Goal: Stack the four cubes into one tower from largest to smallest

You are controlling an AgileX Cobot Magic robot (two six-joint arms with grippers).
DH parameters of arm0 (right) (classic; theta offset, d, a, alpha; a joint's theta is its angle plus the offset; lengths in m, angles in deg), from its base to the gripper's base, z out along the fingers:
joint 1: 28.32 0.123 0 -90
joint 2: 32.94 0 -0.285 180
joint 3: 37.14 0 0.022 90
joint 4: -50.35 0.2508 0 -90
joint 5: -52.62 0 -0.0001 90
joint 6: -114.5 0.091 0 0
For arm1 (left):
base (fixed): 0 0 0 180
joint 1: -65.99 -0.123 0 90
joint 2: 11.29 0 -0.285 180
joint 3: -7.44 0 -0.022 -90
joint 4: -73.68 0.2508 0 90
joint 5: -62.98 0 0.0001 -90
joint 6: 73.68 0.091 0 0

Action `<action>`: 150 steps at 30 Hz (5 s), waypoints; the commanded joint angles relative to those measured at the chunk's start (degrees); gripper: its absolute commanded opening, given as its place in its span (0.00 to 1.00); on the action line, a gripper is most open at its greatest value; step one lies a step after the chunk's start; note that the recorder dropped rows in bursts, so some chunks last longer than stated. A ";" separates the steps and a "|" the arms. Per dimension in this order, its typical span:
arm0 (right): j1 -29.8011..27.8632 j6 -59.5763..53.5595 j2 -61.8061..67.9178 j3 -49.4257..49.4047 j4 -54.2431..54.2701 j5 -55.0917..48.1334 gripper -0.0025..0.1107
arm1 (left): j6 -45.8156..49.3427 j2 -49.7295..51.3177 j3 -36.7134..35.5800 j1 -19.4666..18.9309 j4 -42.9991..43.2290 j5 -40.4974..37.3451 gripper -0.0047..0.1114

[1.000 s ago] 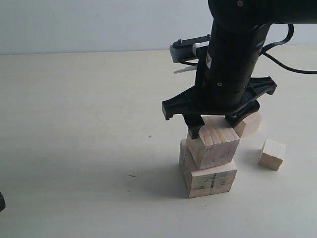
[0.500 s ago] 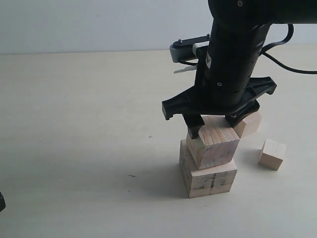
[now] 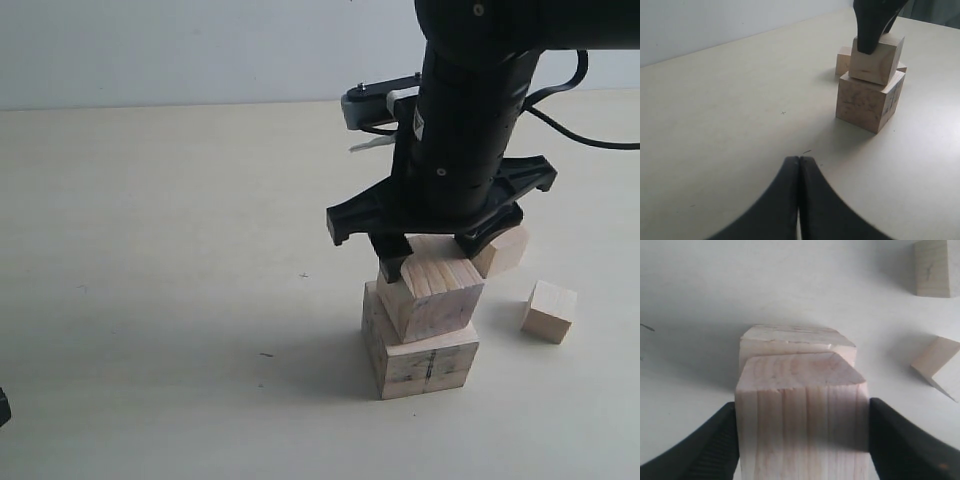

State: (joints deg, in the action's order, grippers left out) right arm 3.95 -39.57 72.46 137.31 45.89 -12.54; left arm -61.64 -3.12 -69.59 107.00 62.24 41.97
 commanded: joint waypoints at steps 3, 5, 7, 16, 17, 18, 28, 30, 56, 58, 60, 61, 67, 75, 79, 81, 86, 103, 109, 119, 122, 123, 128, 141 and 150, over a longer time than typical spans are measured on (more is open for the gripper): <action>0.37 -0.78 0.68 0.15 -0.59 0.63 0.21 | 0.02 -0.38 -0.18 -0.06 0.17 0.35 0.04; 0.37 -0.78 0.68 0.15 -0.46 0.60 0.21 | 0.02 -0.38 -0.18 -0.06 0.17 0.35 0.04; 0.37 -1.30 0.68 0.15 -0.07 0.60 0.22 | 0.02 -0.38 -0.18 -0.06 0.17 0.35 0.04; 0.37 -2.84 0.35 0.15 1.95 0.83 0.55 | 0.02 -0.38 -0.18 -0.06 0.17 0.35 0.04; 0.37 -2.84 -0.07 0.15 1.94 1.12 0.58 | 0.02 -0.38 -0.18 -0.06 0.17 0.35 0.04; 0.37 -2.84 -0.36 0.15 1.94 1.53 0.61 | 0.02 -0.38 -0.18 -0.06 0.17 0.35 0.04; 0.37 -2.84 -3.41 0.15 3.51 3.67 0.68 | 0.02 -0.38 -0.18 -0.06 0.17 0.35 0.04; 0.37 -2.84 -3.65 0.15 3.51 3.77 0.68 | 0.02 -0.38 -0.18 -0.06 0.17 0.35 0.04; 1.02 -8.07 -2.98 0.15 0.49 3.64 0.68 | 0.02 -0.38 -0.18 -0.06 0.17 0.35 0.04; 1.01 -8.22 -2.83 0.15 0.49 3.97 0.68 | 0.02 -0.38 -0.18 -0.06 0.17 0.35 0.04; 1.01 -8.22 -2.76 0.15 0.49 4.36 0.68 | 0.02 -0.38 -0.18 -0.06 0.17 0.35 0.04; 1.01 -8.22 -2.76 0.15 0.49 4.44 0.68 | 0.02 -0.38 -0.18 -0.06 0.17 0.35 0.04; 1.01 -7.74 -2.76 0.15 0.49 4.40 0.67 | 0.02 -0.38 -0.18 -0.06 0.17 0.35 0.04; 1.01 -7.74 -1.25 0.15 0.49 3.48 0.67 | 0.02 -0.38 -0.18 -0.06 0.17 0.35 0.04; 1.01 -7.74 -0.86 0.15 0.49 3.48 0.67 | 0.02 -0.38 -0.18 -0.06 0.17 0.35 0.04; 1.01 -7.74 -0.87 0.15 0.62 3.48 0.66 | 0.02 -0.38 -0.18 -0.06 0.17 0.35 0.04; 1.01 -6.60 -0.87 0.15 0.91 3.48 0.58 | 0.02 -0.38 -0.18 -0.06 0.17 0.35 0.04; 1.01 3.11 -0.87 0.15 -0.64 1.93 0.33 | 0.02 -0.38 -0.18 -0.06 0.17 0.35 0.04; 1.01 4.19 -1.60 0.15 -0.52 1.71 0.33 | 0.02 -0.38 -0.18 -0.06 0.17 0.35 0.04; 1.01 5.71 -1.60 0.15 -0.52 1.64 0.33 | 0.02 -0.38 -0.18 -0.06 0.17 0.35 0.04; 1.01 5.93 -1.60 0.15 -0.39 2.31 0.33 | 0.02 -0.38 -0.18 -0.06 0.17 0.35 0.04; 1.01 6.43 -1.60 0.15 -0.39 2.59 0.33 | 0.02 -0.38 -0.18 -0.06 0.17 0.35 0.04; 1.01 7.22 -1.60 0.15 -0.39 3.37 0.33 | 0.02 -0.38 -0.18 -0.06 0.17 0.35 0.04; 1.01 8.88 -1.60 0.15 -0.64 2.95 0.33 | 0.02 -0.38 -0.18 -0.06 0.17 0.35 0.04; -0.10 10.21 -4.69 -3.25 -1.68 6.03 0.33 | 0.02 -0.38 -0.18 -0.06 0.17 0.35 0.04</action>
State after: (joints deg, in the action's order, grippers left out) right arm 4.39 -29.73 69.19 134.49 45.74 -8.39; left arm -61.64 -3.12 -69.59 107.00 62.24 41.97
